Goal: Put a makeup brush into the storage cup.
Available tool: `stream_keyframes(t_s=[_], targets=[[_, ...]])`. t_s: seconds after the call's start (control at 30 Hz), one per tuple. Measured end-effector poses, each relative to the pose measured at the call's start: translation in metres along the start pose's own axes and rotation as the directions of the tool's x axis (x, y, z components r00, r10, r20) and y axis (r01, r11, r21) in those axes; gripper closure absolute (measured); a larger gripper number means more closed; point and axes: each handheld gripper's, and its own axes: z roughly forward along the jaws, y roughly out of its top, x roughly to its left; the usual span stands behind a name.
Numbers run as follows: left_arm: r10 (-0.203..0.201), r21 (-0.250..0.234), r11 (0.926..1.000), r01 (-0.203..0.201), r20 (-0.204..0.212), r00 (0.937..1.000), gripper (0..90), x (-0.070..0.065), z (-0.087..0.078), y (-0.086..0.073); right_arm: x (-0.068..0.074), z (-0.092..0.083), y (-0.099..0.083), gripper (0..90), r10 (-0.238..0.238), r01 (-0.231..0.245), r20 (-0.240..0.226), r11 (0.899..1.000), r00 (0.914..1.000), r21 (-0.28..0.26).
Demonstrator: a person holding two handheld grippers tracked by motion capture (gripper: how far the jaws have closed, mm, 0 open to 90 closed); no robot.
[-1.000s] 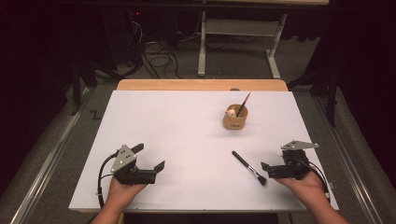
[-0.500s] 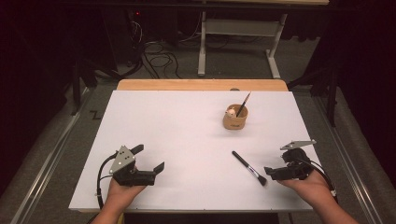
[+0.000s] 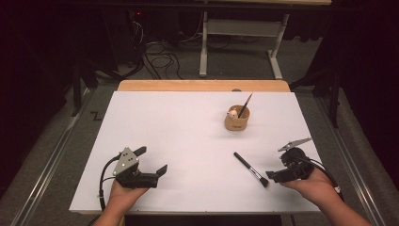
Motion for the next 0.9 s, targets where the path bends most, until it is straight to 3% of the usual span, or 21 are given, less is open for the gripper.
stream_keyframes(t_s=[0.37,0.57,0.9], targets=[[-0.001,0.011,0.9999,0.001,0.004,1.0,0.6,-0.001,0.0,-0.001,0.016,0.0,0.013,31.7,-0.063,0.063,-0.004,0.996,0.998,0.062],[-0.004,0.008,1.0,0.004,0.001,1.0,0.6,-0.001,0.0,-0.001,0.023,0.002,0.02,37.2,-0.079,0.08,-0.014,0.995,0.9967,0.051],[0.001,0.005,1.0,-0.001,-0.002,1.0,0.6,-0.001,0.0,0.0,0.033,0.008,0.029,48.6,-0.115,0.117,-0.027,0.99,0.993,0.08]])
